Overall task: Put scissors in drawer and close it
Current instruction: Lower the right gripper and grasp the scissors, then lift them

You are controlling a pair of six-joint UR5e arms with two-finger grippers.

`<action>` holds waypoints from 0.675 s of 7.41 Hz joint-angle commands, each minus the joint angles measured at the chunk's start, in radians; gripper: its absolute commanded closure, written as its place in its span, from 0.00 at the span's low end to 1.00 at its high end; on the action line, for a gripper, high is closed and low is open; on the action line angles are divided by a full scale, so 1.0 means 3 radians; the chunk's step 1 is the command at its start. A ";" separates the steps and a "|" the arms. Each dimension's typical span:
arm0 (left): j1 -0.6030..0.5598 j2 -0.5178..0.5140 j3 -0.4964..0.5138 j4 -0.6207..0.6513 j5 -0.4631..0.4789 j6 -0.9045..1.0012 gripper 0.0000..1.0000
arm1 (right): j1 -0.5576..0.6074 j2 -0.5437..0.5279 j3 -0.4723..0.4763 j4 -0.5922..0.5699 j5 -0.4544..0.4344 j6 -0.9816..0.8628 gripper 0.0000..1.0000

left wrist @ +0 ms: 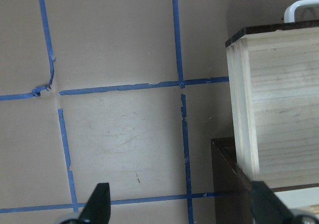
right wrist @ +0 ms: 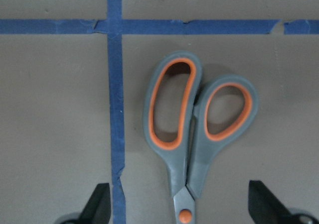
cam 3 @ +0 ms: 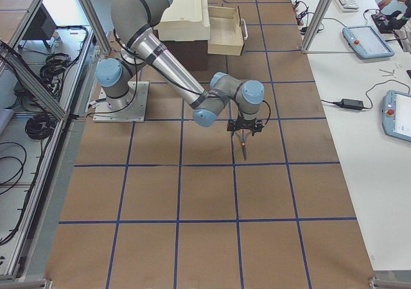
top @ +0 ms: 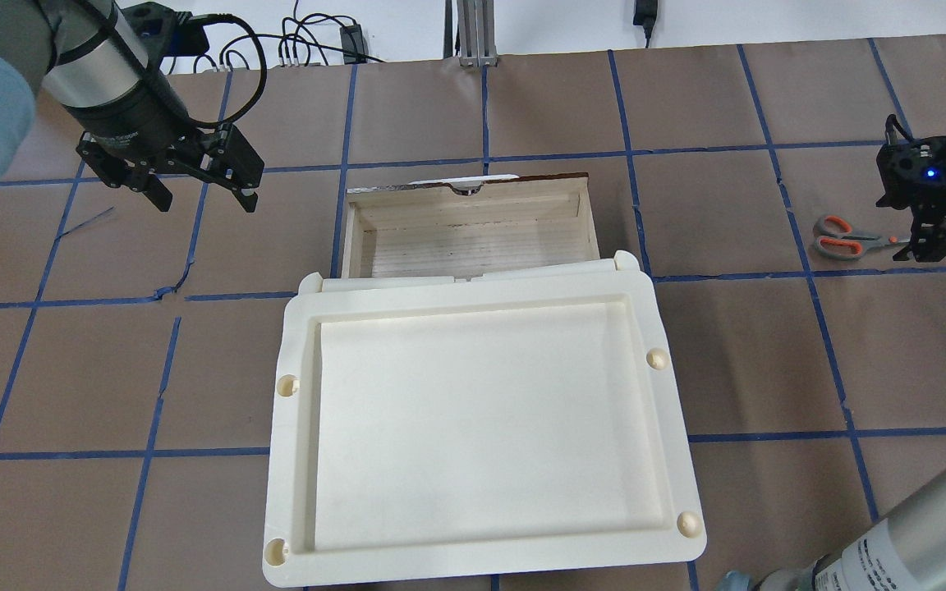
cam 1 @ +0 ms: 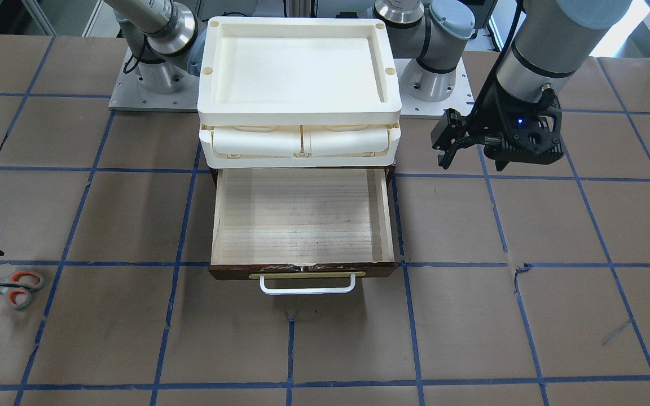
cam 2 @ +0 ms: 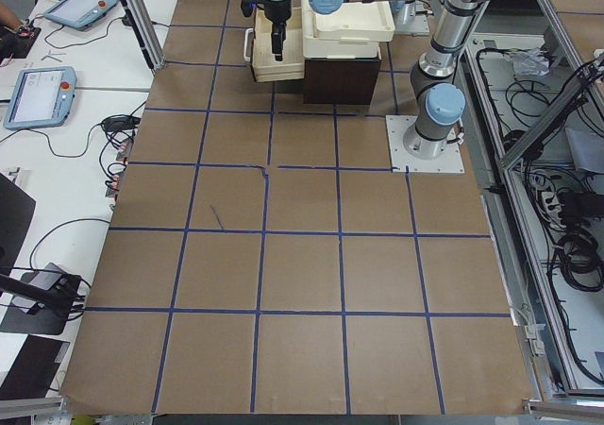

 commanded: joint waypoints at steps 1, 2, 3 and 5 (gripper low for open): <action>0.0000 0.0000 -0.0001 0.0000 -0.0001 0.0018 0.00 | -0.0001 0.0076 0.0043 -0.0152 0.0015 -0.0127 0.05; 0.0000 0.0000 -0.0006 0.0000 -0.0011 0.0024 0.00 | -0.0001 0.0082 0.0043 -0.0157 0.0010 -0.0132 0.05; 0.0000 0.0000 -0.0006 0.0000 -0.0011 0.0024 0.00 | -0.0001 0.0117 0.0043 -0.0157 0.0005 -0.0132 0.06; 0.0005 0.0000 -0.0011 -0.0005 -0.0021 0.0003 0.00 | -0.0001 0.0133 0.0042 -0.0163 -0.0016 -0.0255 0.14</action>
